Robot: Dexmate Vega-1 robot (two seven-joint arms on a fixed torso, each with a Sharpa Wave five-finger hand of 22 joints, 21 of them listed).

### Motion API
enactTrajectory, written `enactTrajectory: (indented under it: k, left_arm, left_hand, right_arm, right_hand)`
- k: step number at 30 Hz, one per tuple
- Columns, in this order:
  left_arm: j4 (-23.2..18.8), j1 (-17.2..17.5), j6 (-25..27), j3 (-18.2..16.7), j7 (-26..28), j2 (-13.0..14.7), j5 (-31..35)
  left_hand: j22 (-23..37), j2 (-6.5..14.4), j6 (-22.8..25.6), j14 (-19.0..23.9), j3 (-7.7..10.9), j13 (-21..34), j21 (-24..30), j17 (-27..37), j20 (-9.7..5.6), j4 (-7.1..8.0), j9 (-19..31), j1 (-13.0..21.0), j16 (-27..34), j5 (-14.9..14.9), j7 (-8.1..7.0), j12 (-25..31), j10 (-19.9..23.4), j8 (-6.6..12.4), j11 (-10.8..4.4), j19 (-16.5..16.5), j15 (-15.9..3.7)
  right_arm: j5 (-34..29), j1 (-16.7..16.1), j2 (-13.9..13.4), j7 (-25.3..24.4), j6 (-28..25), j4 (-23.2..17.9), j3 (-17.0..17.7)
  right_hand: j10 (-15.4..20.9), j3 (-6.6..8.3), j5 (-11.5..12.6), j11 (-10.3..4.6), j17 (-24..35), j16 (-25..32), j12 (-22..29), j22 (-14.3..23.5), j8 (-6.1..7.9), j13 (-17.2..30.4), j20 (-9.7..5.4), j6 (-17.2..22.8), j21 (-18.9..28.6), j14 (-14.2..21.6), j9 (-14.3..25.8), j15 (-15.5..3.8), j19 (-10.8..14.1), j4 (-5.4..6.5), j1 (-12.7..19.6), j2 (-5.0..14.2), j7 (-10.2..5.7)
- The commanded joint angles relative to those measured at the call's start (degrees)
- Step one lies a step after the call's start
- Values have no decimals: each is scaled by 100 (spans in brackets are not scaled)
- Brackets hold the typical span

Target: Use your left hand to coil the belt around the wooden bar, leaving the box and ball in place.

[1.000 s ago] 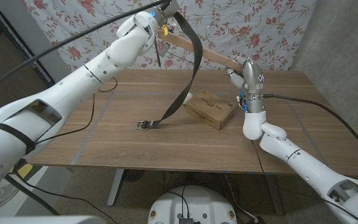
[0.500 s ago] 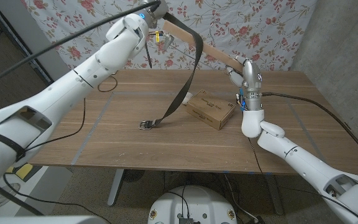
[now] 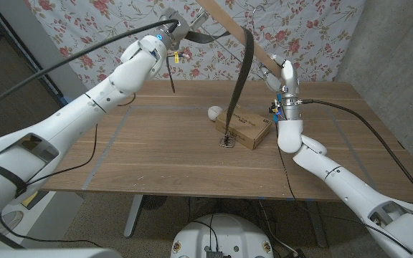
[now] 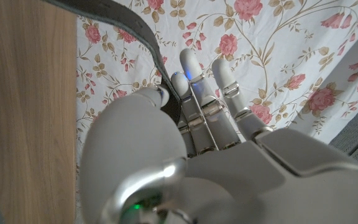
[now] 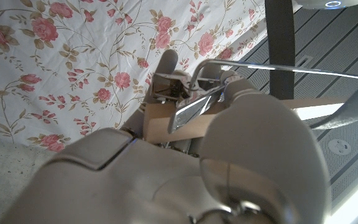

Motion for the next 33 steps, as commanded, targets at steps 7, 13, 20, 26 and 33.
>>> enactTrajectory:
  k: [7, 13, 20, 26, 33]
  left_arm:
    - [-361, 641, -13, 10, 381, 256, -733]
    - [-626, 921, -48, -41, 392, 311, -904]
    - [-854, 1111, -177, -119, 356, 370, -1059]
    - [-936, 1195, -321, -97, 397, 328, -1120]
    - [-1238, 1407, -284, -193, 262, 289, -1236]
  left_hand:
    - [1, 81, 151, 74, -35, 8, -28, 21, -96, -16, 395, 124, -81, 34, -103, -5, 318, 489, -302, 21, -287]
    - [6, 88, 147, 91, -44, 3, -25, 26, -96, -17, 376, 128, -97, 27, -91, -11, 310, 482, -297, 13, -289]
    - [4, 97, 141, 97, -50, 4, -22, 33, -91, -22, 371, 137, -120, 20, -93, -10, 310, 483, -297, 20, -284]
    - [4, 103, 137, 105, -60, 8, -20, 40, -88, -25, 354, 143, -141, 13, -87, -7, 314, 477, -273, 19, -286]
    - [2, 107, 159, 125, -71, -6, -16, 49, -81, -31, 334, 153, -169, 5, -72, -16, 317, 483, -275, 31, -288]
  right_arm:
    - [-702, 180, 463, -52, -2335, -398, 157]
    - [-861, 471, 447, -214, -2883, -285, -54]
    - [-538, 668, 445, -120, -3134, -200, -135]
    - [-510, 839, 458, -174, -3531, -65, -239]
    - [-472, 1030, 444, -223, -3912, 214, -383]
  right_hand:
    - [38, 217, 22, 43, 3, 18, -2, 17, -6, -16, -800, 56, 14, 38, 16, -556, 61, 223, 311, 336, 56]
    - [46, 214, 18, 24, 6, 28, 9, 20, -7, -7, -797, 68, 28, 57, 21, -557, 79, 220, 323, 338, 59]
    - [33, 208, 12, 15, 9, 46, 20, 22, -23, 16, -801, 74, 39, 76, 13, -556, 86, 217, 341, 340, 59]
    - [36, 202, 7, 15, 10, 55, 18, 22, -27, 7, -802, 71, 48, 79, 25, -555, 89, 219, 349, 339, 64]
    - [30, 194, 0, 16, 10, 67, 34, 20, -38, 33, -804, 75, 54, 81, 26, -554, 89, 225, 355, 339, 64]
